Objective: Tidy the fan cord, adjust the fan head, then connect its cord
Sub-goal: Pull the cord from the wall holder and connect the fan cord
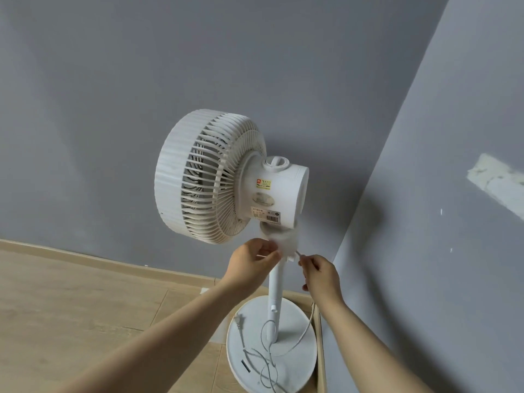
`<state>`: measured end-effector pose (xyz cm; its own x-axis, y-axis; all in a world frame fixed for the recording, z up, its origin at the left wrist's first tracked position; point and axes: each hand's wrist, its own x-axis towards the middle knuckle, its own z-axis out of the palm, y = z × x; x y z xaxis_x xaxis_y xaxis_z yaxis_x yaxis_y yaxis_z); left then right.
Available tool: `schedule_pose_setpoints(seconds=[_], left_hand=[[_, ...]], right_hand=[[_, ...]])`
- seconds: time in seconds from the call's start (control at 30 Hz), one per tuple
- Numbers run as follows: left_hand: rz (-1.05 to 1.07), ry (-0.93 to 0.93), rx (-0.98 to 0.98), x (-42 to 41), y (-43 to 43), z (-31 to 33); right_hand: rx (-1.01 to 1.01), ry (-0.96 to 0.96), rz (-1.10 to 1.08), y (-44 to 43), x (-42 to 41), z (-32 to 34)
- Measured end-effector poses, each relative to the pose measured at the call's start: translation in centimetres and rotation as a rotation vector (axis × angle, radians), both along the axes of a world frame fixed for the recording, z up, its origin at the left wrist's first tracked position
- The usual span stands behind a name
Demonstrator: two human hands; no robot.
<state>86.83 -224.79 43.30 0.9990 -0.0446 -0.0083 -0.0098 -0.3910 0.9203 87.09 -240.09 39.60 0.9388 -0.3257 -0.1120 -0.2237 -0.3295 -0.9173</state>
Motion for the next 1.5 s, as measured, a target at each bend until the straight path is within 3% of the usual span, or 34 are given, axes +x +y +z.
schedule_pose_setpoints(seconds=[0.2, 0.43, 0.87, 1.03, 1.17, 1.37, 1.5], left_hand=[[0.016, 0.029, -0.022, 0.6, -0.8, 0.0], [-0.016, 0.115, -0.075, 0.0, -0.7, 0.3], [0.011, 0.261, -0.248, -4.2, -1.6, 2.8], [-0.141, 0.390, -0.480, -7.2, -3.8, 4.7], [-0.084, 0.400, -0.480, -7.5, -4.2, 5.3], [-0.026, 0.642, -0.512, -7.4, -4.6, 5.5], [-0.046, 0.691, -0.583, -7.2, -5.2, 5.6]], right_hand=[[0.240, 0.057, -0.036, -0.2, -1.6, 1.0], [0.235, -0.051, -0.115, -0.8, -6.6, 2.2], [0.462, -0.212, -0.190, -1.4, -13.4, 8.7], [0.369, -0.182, -0.176, -1.2, -14.8, 9.2], [0.298, -0.158, -0.161, -0.9, -16.0, 9.0], [0.295, -0.129, -0.133, -0.5, -17.4, 9.0], [0.324, -0.107, -0.112, -0.5, -18.5, 9.2]])
